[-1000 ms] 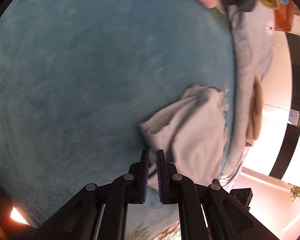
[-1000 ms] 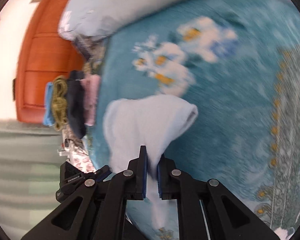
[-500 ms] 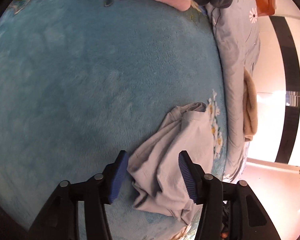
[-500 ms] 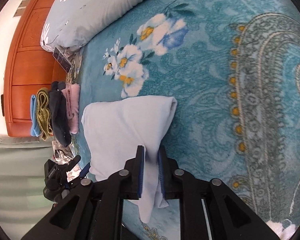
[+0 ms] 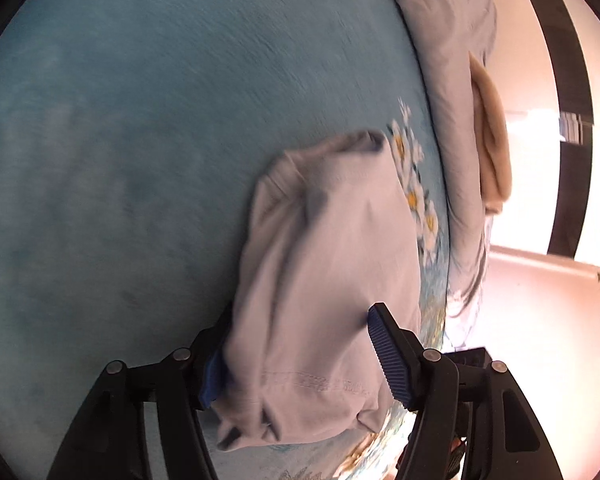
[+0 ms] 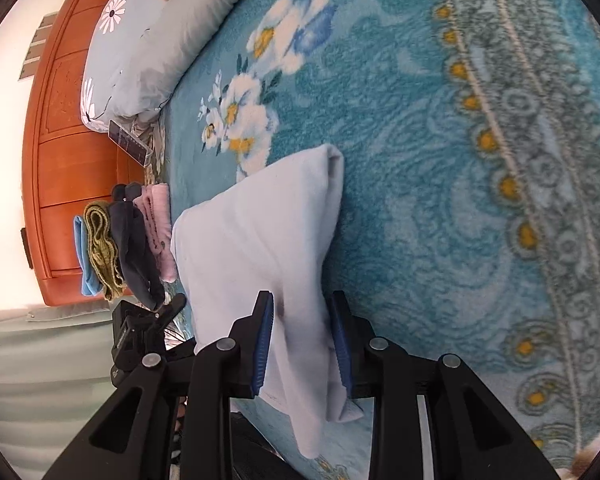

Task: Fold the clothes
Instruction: 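Lift the folded shirt with both tools and carry it to the clothes stack, then lower the folded shirt onto the clothes stack with both tools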

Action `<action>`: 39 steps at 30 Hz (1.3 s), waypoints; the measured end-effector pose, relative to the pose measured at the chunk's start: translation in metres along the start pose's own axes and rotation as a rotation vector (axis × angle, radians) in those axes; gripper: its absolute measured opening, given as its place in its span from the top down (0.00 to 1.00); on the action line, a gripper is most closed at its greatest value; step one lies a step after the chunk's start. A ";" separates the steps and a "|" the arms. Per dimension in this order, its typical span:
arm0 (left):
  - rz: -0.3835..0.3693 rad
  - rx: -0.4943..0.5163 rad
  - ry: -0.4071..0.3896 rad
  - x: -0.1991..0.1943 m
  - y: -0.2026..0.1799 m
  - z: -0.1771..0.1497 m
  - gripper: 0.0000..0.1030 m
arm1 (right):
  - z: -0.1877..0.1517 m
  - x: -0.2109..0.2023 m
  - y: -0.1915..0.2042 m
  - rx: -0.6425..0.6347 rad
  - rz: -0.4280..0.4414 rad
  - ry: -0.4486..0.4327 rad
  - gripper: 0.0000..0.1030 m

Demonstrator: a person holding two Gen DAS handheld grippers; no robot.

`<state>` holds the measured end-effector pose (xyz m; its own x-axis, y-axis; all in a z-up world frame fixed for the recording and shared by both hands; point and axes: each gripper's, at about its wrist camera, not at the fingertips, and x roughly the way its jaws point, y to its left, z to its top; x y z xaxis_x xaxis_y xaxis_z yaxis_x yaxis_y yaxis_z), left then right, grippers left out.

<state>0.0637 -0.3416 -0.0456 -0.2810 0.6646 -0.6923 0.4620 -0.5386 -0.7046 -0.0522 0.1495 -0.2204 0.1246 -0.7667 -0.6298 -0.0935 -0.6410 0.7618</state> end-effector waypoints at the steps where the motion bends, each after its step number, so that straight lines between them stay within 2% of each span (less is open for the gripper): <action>1: 0.002 0.007 0.001 0.001 -0.001 -0.001 0.36 | 0.000 0.001 0.002 -0.006 -0.003 0.000 0.70; 2: 0.005 0.011 -0.005 0.000 -0.001 -0.002 0.39 | -0.001 0.001 0.004 -0.013 -0.007 0.000 0.71; 3: 0.018 0.012 -0.011 -0.002 -0.001 -0.003 0.49 | -0.001 0.001 0.006 -0.016 -0.013 -0.002 0.73; 4: 0.035 0.012 -0.018 -0.003 0.000 -0.003 0.56 | -0.001 0.001 0.008 -0.019 -0.019 -0.004 0.82; 5: 0.044 0.013 -0.024 -0.005 0.000 -0.004 0.66 | -0.001 0.001 0.010 -0.021 -0.025 -0.007 0.87; 6: 0.049 0.015 -0.030 -0.006 0.000 -0.005 0.70 | -0.001 0.001 0.013 -0.025 -0.032 -0.008 0.88; 11: 0.111 0.075 -0.067 -0.016 -0.021 -0.008 0.81 | -0.004 -0.005 0.035 -0.084 -0.045 -0.011 0.91; 16: 0.123 0.201 -0.098 -0.038 -0.068 0.006 0.83 | -0.007 -0.020 0.071 -0.180 -0.048 -0.026 0.91; 18: 0.126 0.264 -0.128 -0.065 -0.085 0.012 0.83 | -0.007 -0.027 0.089 -0.206 -0.038 -0.042 0.91; 22: 0.132 0.393 -0.193 -0.127 -0.119 0.024 0.83 | -0.005 -0.039 0.135 -0.276 0.056 -0.106 0.91; 26: 0.136 0.508 -0.271 -0.195 -0.151 0.043 0.83 | 0.000 -0.046 0.199 -0.362 0.157 -0.164 0.91; 28: 0.153 0.521 -0.303 -0.229 -0.146 0.061 0.83 | 0.003 -0.045 0.233 -0.401 0.234 -0.178 0.91; 32: 0.192 0.533 -0.363 -0.294 -0.131 0.098 0.83 | 0.006 -0.026 0.305 -0.509 0.332 -0.190 0.91; 39: 0.261 0.555 -0.466 -0.408 -0.103 0.162 0.83 | 0.015 0.061 0.415 -0.623 0.368 -0.112 0.91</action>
<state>-0.0054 -0.6411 0.2840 -0.6032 0.2593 -0.7543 0.1069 -0.9109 -0.3986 -0.0983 -0.1637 0.0553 0.0883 -0.9489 -0.3031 0.4735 -0.2277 0.8508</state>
